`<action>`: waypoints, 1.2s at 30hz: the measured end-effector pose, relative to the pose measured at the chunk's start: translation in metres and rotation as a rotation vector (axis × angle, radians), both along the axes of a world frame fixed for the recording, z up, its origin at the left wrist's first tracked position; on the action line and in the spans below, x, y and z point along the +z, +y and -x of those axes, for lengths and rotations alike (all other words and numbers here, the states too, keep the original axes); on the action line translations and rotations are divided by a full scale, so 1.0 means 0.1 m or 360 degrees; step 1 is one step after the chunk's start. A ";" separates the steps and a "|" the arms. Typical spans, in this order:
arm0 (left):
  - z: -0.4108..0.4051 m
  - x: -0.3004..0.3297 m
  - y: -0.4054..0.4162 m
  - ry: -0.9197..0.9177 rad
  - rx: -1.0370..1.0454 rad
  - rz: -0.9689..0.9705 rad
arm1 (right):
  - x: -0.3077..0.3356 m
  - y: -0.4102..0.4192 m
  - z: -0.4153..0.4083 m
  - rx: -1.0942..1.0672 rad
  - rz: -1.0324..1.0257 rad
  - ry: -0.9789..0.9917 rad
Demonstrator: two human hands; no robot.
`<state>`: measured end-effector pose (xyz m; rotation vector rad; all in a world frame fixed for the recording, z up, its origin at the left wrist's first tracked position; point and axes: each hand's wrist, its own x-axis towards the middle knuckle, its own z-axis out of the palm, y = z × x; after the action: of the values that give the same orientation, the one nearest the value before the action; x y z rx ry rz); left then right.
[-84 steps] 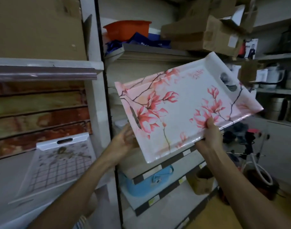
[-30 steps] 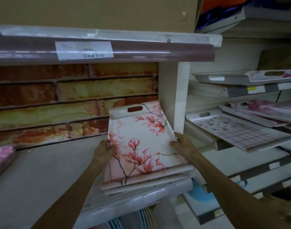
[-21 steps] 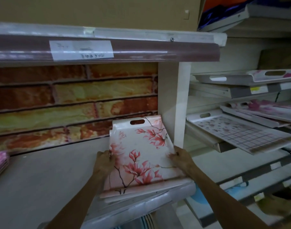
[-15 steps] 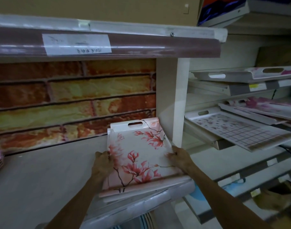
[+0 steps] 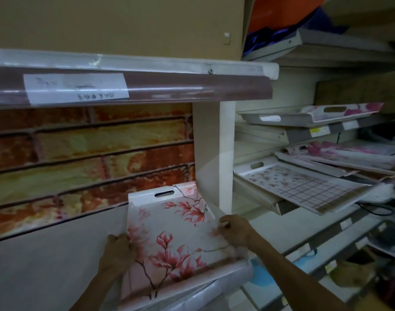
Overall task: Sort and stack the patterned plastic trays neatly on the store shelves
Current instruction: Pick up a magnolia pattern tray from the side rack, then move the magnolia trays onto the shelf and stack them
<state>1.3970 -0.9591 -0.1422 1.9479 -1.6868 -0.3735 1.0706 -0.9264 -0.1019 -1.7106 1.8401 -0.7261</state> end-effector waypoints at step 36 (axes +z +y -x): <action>4.16 2.75 -0.22 -0.0362 -0.1463 0.1233 | 1.21 0.61 2.90 -0.0339 0.0610 -0.0920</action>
<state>0.9809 -0.9816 0.1331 0.6185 -2.3305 0.1974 0.7805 -0.8656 0.0194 -1.3147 1.5404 -1.5578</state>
